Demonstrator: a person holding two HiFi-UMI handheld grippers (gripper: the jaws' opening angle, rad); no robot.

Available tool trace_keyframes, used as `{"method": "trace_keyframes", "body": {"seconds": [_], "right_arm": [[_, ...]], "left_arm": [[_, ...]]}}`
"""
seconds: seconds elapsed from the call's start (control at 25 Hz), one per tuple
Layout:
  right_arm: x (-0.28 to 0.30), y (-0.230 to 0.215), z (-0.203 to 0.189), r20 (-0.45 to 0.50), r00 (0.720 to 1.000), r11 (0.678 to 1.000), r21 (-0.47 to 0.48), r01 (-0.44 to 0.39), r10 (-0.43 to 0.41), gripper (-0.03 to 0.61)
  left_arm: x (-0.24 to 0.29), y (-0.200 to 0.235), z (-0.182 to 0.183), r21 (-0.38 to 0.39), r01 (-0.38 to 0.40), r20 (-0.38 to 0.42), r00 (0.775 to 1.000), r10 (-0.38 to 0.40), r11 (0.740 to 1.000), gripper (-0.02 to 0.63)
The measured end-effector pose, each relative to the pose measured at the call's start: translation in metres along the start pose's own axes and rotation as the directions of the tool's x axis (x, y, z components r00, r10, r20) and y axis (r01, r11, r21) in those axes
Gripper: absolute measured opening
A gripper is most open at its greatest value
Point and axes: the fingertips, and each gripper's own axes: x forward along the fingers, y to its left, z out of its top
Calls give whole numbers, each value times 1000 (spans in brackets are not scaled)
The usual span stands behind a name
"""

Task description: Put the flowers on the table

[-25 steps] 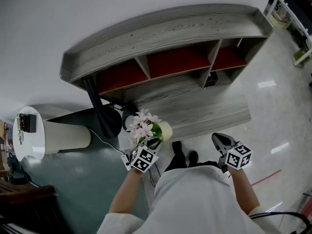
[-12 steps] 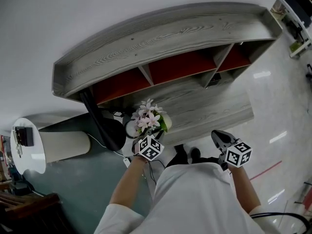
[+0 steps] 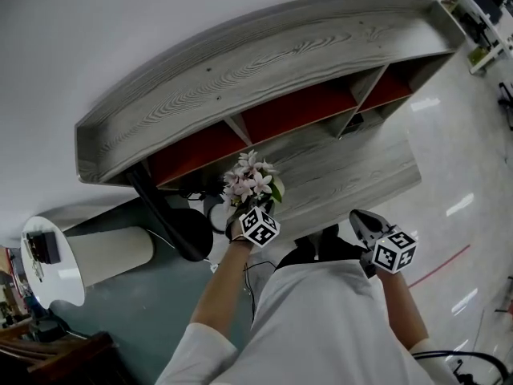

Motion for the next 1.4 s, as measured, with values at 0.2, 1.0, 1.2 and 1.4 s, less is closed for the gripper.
{"method": "trace_keyframes", "body": {"seconds": [0.2,1.0,1.2,1.4], "right_arm": [[-2,-9,-3,6,1000,999,28,24,-24,18],[9,-51,14,-67,998,999,42,19,-16,18],[5,-61,17,-80,996,999,40,34,-31,18],[2,-67,18,-92,995,999,33,43,-40,18]], "left_arm": [[19,18,-5,6,-12,-44,999,13,1000,60],[74,86,-17,98,-108,-134,984,121,989,60],[82,98,-16,144,-113,-134,982,132,983,61],[93,97,-17,198,-106,-141,981,135,974,66]]}}
